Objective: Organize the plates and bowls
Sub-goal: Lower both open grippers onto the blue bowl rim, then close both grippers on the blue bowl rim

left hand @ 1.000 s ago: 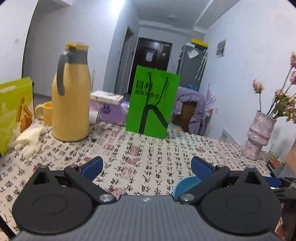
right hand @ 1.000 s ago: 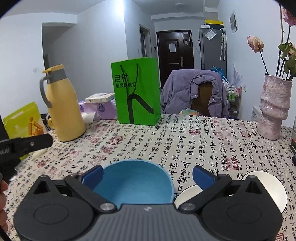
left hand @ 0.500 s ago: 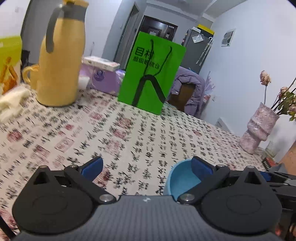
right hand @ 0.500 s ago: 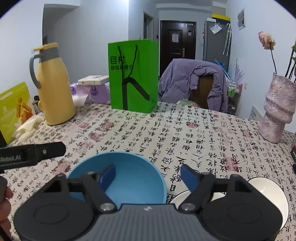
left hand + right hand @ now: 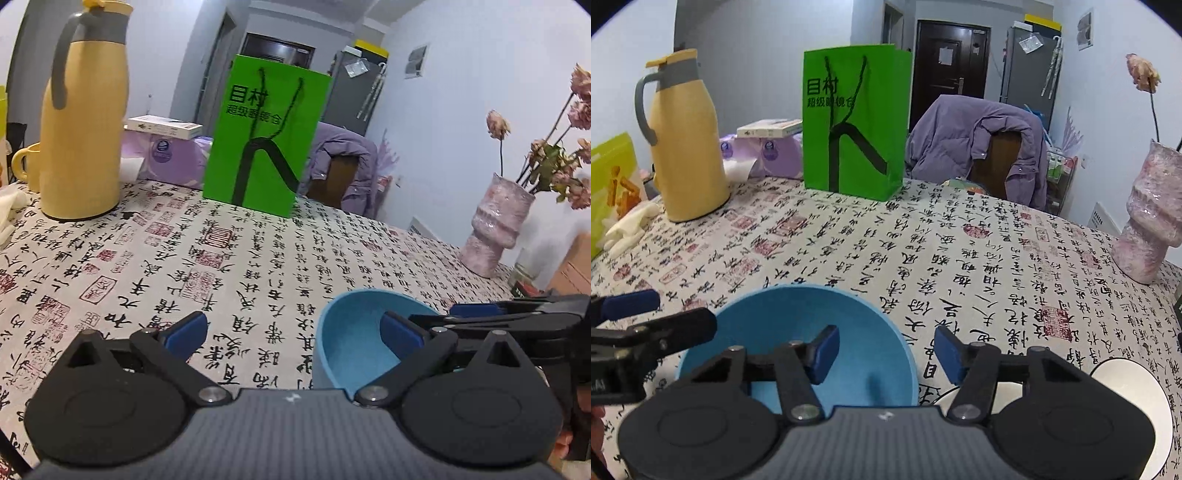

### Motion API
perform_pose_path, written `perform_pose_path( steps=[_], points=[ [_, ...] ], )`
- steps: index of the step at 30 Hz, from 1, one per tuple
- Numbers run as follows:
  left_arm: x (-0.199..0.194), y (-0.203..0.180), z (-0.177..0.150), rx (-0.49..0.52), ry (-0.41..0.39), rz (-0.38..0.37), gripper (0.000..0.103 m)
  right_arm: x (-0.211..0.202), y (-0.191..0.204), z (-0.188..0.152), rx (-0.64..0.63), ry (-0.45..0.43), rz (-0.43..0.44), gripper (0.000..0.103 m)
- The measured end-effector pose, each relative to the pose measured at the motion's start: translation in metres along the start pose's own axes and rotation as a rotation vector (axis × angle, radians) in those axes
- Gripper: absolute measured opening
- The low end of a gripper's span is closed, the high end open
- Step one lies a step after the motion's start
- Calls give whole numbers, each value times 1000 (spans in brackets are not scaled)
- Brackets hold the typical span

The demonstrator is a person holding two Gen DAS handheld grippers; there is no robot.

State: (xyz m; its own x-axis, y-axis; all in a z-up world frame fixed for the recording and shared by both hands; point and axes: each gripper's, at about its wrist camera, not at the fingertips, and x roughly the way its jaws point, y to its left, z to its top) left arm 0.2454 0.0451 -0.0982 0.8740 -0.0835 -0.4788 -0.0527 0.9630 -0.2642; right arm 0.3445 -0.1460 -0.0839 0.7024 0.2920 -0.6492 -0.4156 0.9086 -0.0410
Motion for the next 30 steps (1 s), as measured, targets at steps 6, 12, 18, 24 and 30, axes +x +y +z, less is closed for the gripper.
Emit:
perform_pose_path(
  steps=[6,12,18,24,30],
  points=[
    [8,4,-2,-18,47,-20,89,5,2,0,-1,14,10,45],
    [17,8,-4,-48,112,-48,67,6,2,-1,-4,22,10,39],
    [27,16,-5,-100,185,-105,44,6,-1,-1,-3,21,7,32],
    [25,15,-6,-102,182,-129,33,5,-4,-1,-3,20,8,25],
    [23,15,-6,-98,175,-144,20,2,-4,0,-13,7,12,17]
  ],
)
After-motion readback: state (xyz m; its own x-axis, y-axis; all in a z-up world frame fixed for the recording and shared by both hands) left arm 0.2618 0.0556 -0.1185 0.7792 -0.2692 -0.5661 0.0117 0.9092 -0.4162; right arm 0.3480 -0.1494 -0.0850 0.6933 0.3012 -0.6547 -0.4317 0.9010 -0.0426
